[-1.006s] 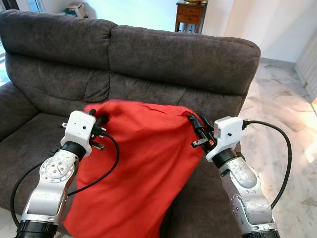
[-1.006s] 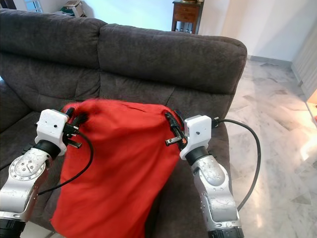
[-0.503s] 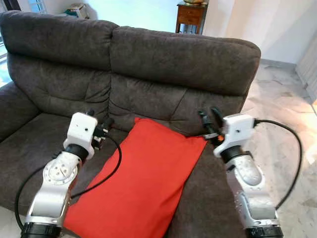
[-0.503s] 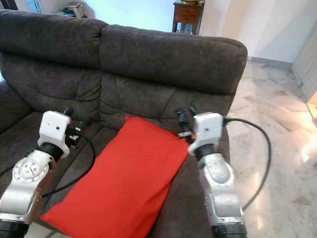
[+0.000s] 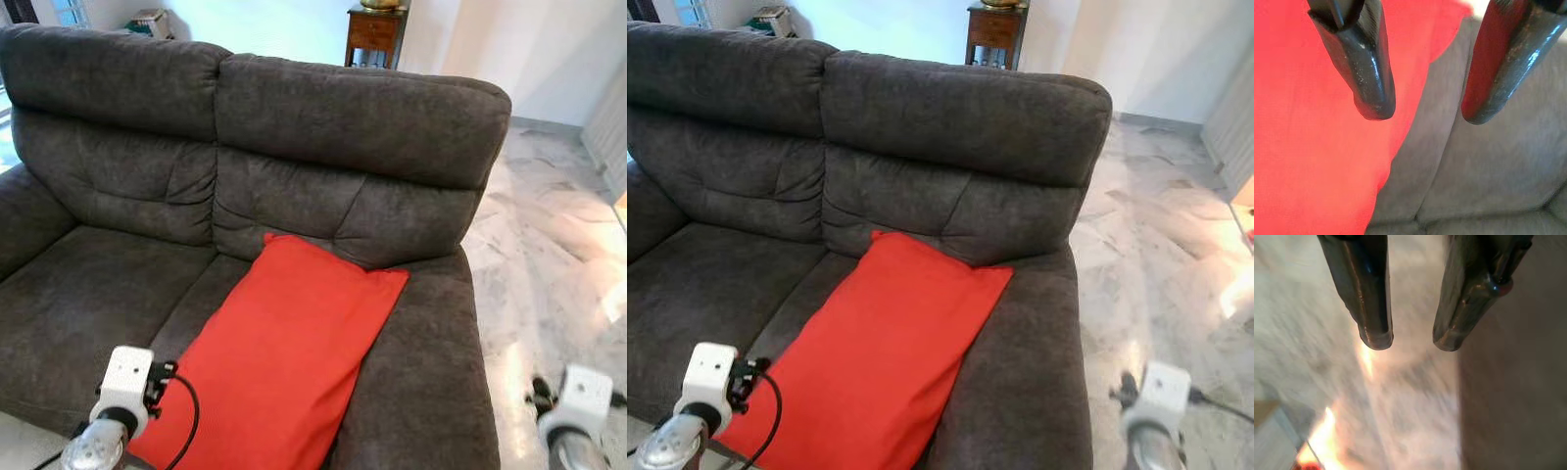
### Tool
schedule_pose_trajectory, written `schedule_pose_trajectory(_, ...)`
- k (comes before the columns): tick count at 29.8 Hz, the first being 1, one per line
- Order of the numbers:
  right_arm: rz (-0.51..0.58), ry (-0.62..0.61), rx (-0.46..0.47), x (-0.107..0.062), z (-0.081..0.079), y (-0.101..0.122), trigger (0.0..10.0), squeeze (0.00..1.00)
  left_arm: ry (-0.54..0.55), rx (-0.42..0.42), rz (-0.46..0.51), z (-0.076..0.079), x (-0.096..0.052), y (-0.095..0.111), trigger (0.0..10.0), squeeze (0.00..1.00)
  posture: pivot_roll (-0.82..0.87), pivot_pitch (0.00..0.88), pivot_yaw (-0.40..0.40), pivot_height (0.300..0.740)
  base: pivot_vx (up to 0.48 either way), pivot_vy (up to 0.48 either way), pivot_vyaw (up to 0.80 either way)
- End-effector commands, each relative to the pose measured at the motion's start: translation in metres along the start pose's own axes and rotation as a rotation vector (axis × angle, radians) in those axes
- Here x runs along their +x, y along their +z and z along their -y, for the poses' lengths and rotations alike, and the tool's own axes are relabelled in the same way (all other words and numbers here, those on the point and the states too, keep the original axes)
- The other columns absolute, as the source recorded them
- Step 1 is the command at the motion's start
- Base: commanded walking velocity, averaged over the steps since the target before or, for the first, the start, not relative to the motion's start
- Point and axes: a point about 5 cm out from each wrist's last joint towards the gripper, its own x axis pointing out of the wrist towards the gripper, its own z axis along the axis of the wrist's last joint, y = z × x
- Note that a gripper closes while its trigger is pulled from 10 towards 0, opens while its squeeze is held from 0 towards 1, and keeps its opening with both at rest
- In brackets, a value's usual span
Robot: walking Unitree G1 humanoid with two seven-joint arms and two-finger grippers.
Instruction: Move the pillow to the sofa from floor
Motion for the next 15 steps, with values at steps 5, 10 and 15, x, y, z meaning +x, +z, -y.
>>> schedule_pose_trajectory(5,-0.266,-0.115,0.02,-0.032,0.034,-0.077,10.0,0.0,-0.037,0.008,-0.136,0.015,-0.012,-0.042,10.0,0.0,0.08,0.036,-0.019,0.74,0.0,0.0,0.0)
schedule_pose_trajectory(10,-0.398,-0.113,0.04,-0.058,0.029,-0.119,10.0,0.0,-0.077,-0.036,-0.287,0.035,-0.023,-0.077,10.0,0.0,0.09,0.002,-0.004,0.74,0.0,0.0,0.0)
schedule_pose_trajectory(15,-0.442,-0.059,0.105,-0.066,0.008,-0.133,10.0,0.0,-0.064,-0.082,-0.422,0.039,-0.036,-0.102,10.0,0.0,0.09,0.0,0.008,0.74,0.0,0.0,0.0)
